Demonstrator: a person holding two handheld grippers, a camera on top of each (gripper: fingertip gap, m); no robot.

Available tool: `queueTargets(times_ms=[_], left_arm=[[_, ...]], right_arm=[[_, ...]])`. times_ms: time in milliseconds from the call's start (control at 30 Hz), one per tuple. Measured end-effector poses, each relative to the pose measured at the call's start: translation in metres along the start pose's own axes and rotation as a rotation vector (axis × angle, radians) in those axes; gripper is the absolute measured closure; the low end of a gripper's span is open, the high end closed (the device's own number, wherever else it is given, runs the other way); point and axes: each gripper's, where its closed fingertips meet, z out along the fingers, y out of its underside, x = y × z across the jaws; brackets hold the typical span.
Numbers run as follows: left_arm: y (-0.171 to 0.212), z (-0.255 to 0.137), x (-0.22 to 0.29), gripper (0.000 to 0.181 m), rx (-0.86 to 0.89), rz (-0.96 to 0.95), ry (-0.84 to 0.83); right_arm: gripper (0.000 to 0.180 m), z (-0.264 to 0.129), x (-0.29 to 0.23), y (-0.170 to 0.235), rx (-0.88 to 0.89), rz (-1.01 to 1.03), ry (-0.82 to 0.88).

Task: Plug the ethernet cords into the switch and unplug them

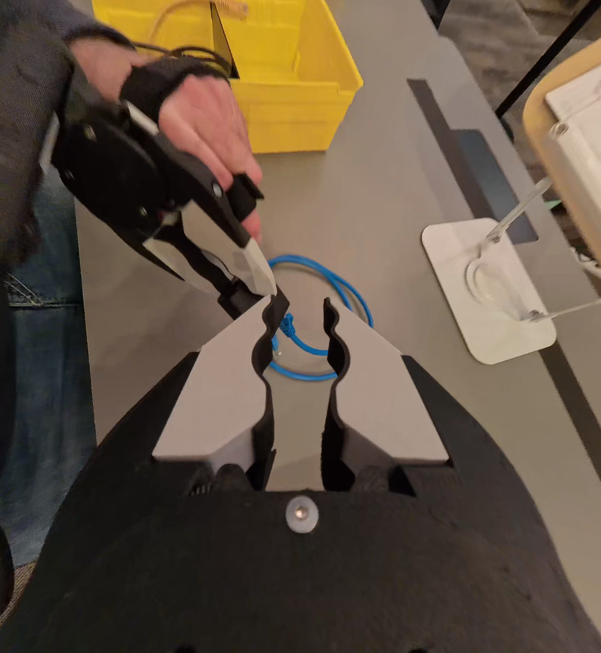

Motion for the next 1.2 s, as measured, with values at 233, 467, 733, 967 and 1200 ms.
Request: queueTargets(times_ms=[233,467,733,967,1200], left_arm=[[0.019,0.047,0.046,0.145,-0.135,-0.176,0.094],[0.026,0.020,0.030,0.095,-0.151,-0.383,0.048],[0.103,-0.125,-0.032,0.120,-0.271,-0.634,-0.164],[0.282,-0.194,0.073,0.116,-0.794,-0.894,0.130],[0.329,-0.185,0.104,0.170,-0.938,-0.982,0.072]], right_arm=[[0.158,0.016,-0.017,0.026,-0.047,0.016,-0.045],[0.157,0.025,-0.023,0.031,-0.037,0.031,-0.071],[0.157,0.021,-0.021,0.029,0.011,0.048,-0.071],[0.158,0.029,-0.029,0.023,0.024,0.028,-0.101],[0.157,0.035,-0.038,0.022,0.006,0.011,-0.113]])
